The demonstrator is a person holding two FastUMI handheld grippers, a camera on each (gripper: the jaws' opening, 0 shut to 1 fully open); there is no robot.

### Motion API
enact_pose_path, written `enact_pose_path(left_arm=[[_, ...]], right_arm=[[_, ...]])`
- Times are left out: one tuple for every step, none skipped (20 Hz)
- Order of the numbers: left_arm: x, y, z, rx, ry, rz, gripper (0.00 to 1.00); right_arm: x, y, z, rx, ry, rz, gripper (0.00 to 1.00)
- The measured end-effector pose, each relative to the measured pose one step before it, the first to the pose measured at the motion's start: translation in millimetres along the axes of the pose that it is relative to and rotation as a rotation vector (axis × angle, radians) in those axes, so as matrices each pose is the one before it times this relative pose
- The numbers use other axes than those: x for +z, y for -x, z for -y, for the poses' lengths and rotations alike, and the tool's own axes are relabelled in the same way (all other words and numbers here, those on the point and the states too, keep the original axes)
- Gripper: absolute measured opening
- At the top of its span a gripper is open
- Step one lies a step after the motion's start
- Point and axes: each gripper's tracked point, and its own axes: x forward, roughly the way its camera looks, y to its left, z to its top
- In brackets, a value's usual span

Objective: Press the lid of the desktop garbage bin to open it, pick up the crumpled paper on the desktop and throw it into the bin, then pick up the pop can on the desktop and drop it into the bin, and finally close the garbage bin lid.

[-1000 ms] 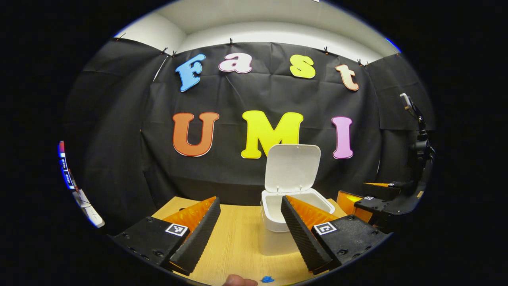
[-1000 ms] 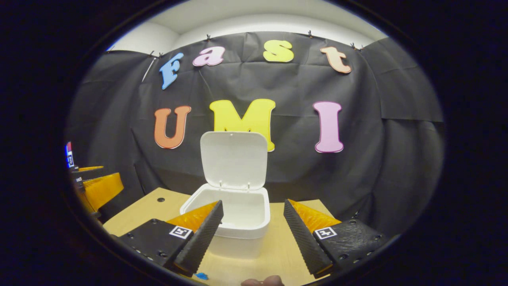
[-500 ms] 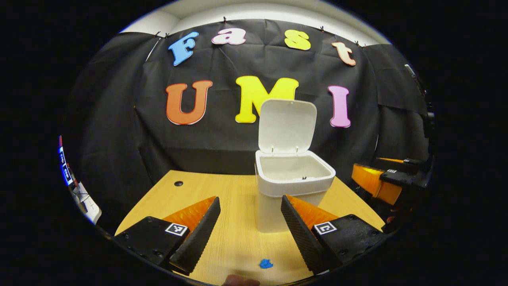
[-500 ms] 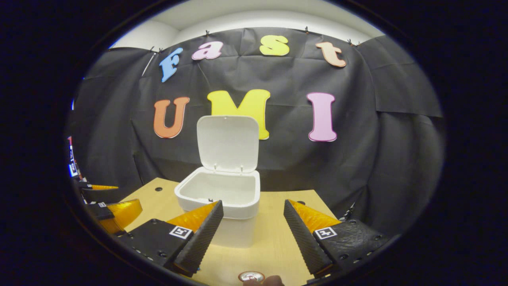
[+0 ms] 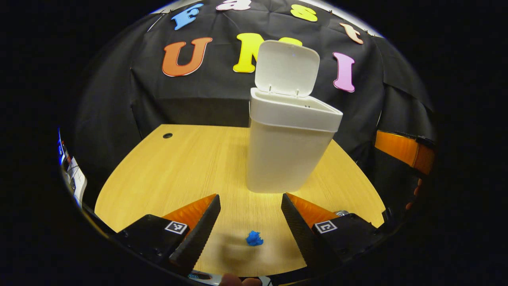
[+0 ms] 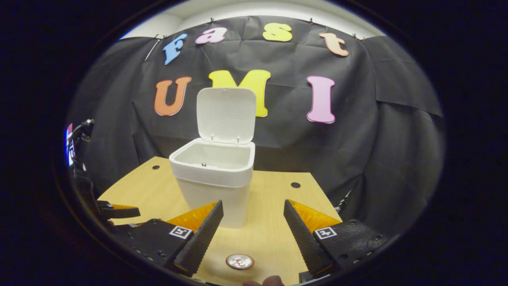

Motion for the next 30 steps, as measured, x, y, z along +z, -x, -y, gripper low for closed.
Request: enact_pose_path(left_arm=[[-9.39, -3.77, 1.12, 0.00131, 0.00273, -0.01829, 1.00], [-8.31, -3.23, 0.34, 0.00144, -0.00007, -0.01760, 1.00], [-10.10, -4.64, -0.36, 0.00305, -0.00042, -0.02207, 1.00], [-10.84, -3.98, 0.37, 0.00328, 0.00485, -0.02456, 1.00], [-9.00, -3.40, 2.62, -0.00002, 0.00388, -0.02202, 1.00], [-7.52, -2.36, 0.29, 0.00548, -0.00685, -0.02218, 1.00], [-7.76, -3.10, -1.85, 0.00551, -0.01057, -0.01702, 1.00], [-5.67, -4.00, -0.19, 0.00052, -0.00537, -0.01346, 1.00], [-6.51, -4.70, -0.36, 0.00261, -0.00021, -0.01683, 1.00], [-7.03, -4.79, 0.46, 0.00171, 0.00338, -0.01984, 1.00], [-6.94, -4.86, 1.26, -0.00174, 0.00382, -0.02120, 1.00], [-8.48, -5.10, 0.98, -0.00231, 0.00437, -0.02245, 1.00], [-5.79, -4.32, 0.36, -0.00158, 0.00642, -0.01878, 1.00], [-4.82, -2.44, 0.11, -0.00126, 0.00705, -0.01937, 1.00], [-2.99, -2.90, 0.60, -0.00159, -0.00101, -0.01265, 1.00], [-1.43, -2.17, 0.16, 0.00231, -0.00877, -0.00906, 1.00], [-1.02, -1.79, -0.73, 0.00646, -0.00893, -0.01028, 1.00], [-0.73, -1.38, -1.32, 0.01079, -0.00629, -0.01247, 1.00], [-0.11, -0.88, -1.08, 0.00939, -0.00059, -0.01166, 0.99], [0.53, -0.65, -0.03, 0.00331, 0.00282, -0.00855, 0.98], [1.71, -0.10, 0.65, 0.00056, 0.00392, -0.00699, 1.00], [2.24, -0.04, 0.65, 0.00080, 0.00129, -0.00685, 0.92], [3.14, 0.51, 0.01, 0.00153, -0.00086, -0.00593, 0.87], [4.53, 0.87, -0.33, -0.00017, 0.00102, -0.00267, 0.86], [5.10, 1.21, -0.56, -0.00030, 0.00426, -0.00320, 0.83], [5.99, 1.23, -0.65, 0.00011, 0.00577, -0.00462, 0.81], [5.10, 1.15, -0.77, 0.00155, 0.00609, -0.00760, 0.76], [4.75, 0.77, 0.29, -0.00320, 0.00613, -0.01014, 0.72], [5.20, 1.21, 0.05, -0.00042, 0.00322, -0.00828, 0.68], [5.49, 1.64, -0.77, 0.00477, 0.00009, -0.00748, 0.65]], right_arm=[[-2.01, 1.64, 1.41, -0.00074, 0.00037, -0.00483, 0.98], [-2.96, 0.36, 2.55, -0.00266, -0.00093, -0.00396, 0.96], [-3.84, 0.71, 2.70, -0.00455, -0.00372, -0.00550, 0.98], [-6.08, -0.39, 2.55, -0.00285, -0.00509, -0.00975, 0.98], [-6.49, -0.83, 1.45, -0.00255, -0.00531, -0.01366, 0.96], [-7.45, -0.52, 1.70, -0.00021, -0.00395, -0.01555, 0.98], [-6.16, -1.34, 1.54, -0.00281, 0.00157, -0.01363, 0.98], [-6.25, -1.75, 0.90, -0.00249, 0.00018, -0.01397, 0.98], [-4.68, -0.77, 0.06, 0.00049, -0.00350, -0.01242, 0.95], [-4.73, -0.18, -0.17, 0.00210, -0.00276, -0.00973, 0.98], [-3.60, -0.07, -0.37, 0.00100, 0.00121, -0.00843, 0.98], [-3.99, -0.90, -0.53, 0.00057, 0.00304, -0.01013, 0.98], [-3.19, -0.45, 0.24, 0.00021, 0.00007, -0.00901, 0.96], [-3.20, -0.35, 1.14, -0.00167, -0.00260, -0.01104, 0.96], [-2.74, -0.54, 0.62, -0.00229, -0.00332, -0.00767, 0.96], [-3.07, -0.11, 2.29, -0.00418, -0.00403, -0.00795, 0.96], [-3.03, 0.06, 1.32, -0.00332, -0.00450, -0.00786, 0.96], [-1.69, -0.51, 0.56, -0.00074, -0.00311, -0.00652, 0.96], [-1.23, 0.04, -0.01, 0.00029, -0.00161, -0.00534, 0.96], [-2.29, -0.11, -0.06, -0.00147, 0.00398, -0.00577, 0.96], [-1.22, 0.76, -1.81, 0.00046, 0.00719, -0.00459, 0.96], [-0.90, 0.83, -2.40, 0.00419, 0.00590, -0.00238, 0.96], [0.54, 2.04, -1.90, 0.00300, 0.00591, 0.00251, 0.96], [0.48, 1.13, -1.11, 0.00185, 0.00443, 0.00268, 0.96], [0.92, 0.66, -1.70, 0.00252, 0.00315, 0.00233, 0.96], [-0.49, 0.76, -1.63, 0.00494, 0.00299, 0.00009, 0.96], [0.09, 0.38, -1.48, 0.00073, 0.00507, -0.00067, 0.96], [-0.55, 0.38, 0.36, -0.00074, 0.00181, -0.00062, 0.96], [0.47, 0.52, 0.14, -0.00038, -0.00338, -0.00036, 0.96], [-0.43, 0.60, -0.22, -0.00102, -0.00287, -0.00064, 0.96]])
